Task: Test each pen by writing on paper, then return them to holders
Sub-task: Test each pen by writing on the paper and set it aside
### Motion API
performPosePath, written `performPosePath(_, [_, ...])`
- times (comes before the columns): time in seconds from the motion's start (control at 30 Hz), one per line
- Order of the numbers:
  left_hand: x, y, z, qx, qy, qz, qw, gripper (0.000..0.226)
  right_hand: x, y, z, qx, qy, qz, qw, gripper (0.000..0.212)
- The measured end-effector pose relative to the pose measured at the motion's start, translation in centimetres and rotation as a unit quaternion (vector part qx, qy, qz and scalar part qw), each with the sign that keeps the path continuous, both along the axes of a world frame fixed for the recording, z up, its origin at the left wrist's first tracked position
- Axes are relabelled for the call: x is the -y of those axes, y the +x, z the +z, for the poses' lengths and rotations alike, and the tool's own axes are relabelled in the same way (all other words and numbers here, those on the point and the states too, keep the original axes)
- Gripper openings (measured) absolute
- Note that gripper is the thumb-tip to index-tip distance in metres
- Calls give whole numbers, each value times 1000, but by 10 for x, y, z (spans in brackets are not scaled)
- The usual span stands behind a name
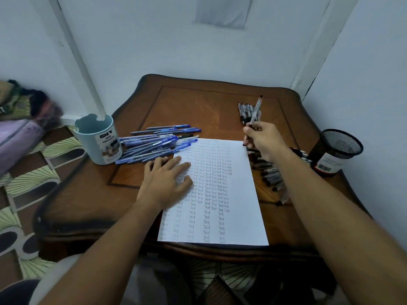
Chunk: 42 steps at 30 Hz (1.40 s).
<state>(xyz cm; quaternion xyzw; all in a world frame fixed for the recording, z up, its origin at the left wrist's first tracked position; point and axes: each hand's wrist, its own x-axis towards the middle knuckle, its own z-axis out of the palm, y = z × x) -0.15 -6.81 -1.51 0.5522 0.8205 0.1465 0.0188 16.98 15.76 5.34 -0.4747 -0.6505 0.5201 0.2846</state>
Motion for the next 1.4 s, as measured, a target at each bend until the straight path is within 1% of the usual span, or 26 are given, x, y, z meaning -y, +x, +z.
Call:
performPosePath(0.07, [0, -1, -1, 0, -4, -1, 1000, 62, -27, -2, 5, 18, -16, -32, 999, 20])
performPosePath(0.17, [-2, -2, -2, 1, -6, -2, 1000, 60, -60, -5, 10, 83, -22, -55, 995, 15])
performPosePath(0.27, [-3, -4, -3, 4, -5, -4, 1000, 60, -85, -8, 7, 141, 9, -64, 988, 14])
performPosePath(0.47, [-3, -2, -5, 2, 12, -3, 1000, 57, -105, -12, -7, 232, 73, -72, 967, 25])
performPosePath(0.6, [-3, -2, -4, 4, 10, 0, 1000, 59, -102, -16, -13, 248, 95, -79, 961, 26])
performPosePath(0.73, [-2, -2, -5, 7, 12, 0, 1000, 58, -100, -17, -14, 262, 117, -76, 955, 33])
performPosePath(0.87, [-3, -5, -5, 4, 6, -1, 1000, 56, -97, -13, -10, 292, 141, -59, 944, 25])
performPosePath(0.97, [-3, -6, -6, 1, 2, 0, 1000, 57, -86, -6, -3, 310, 183, -43, 932, 25])
performPosePath(1.07, [-4, -7, -7, -1, 1, 1, 1000, 60, -60, 9, 8, 279, 219, 12, 935, 17])
performPosePath(1.13, [-4, -6, -7, -4, 0, 1, 1000, 60, -37, 25, 16, 280, 220, 95, 930, 12])
performPosePath(1.17, [-4, -6, -7, -5, 1, 1, 1000, 60, -25, 33, 19, 302, 216, 147, 917, 12])
performPosePath(1.27, [-5, -6, -7, -10, -5, 2, 1000, 59, 7, 57, 24, 389, 197, 283, 854, 17])
performPosePath(1.33, [-5, -5, -6, -15, -10, 2, 1000, 60, 21, 70, 24, 420, 180, 327, 827, 21])
performPosePath(1.4, [-5, -2, -6, -20, -12, 3, 1000, 61, 30, 80, 25, 440, 162, 354, 809, 25])
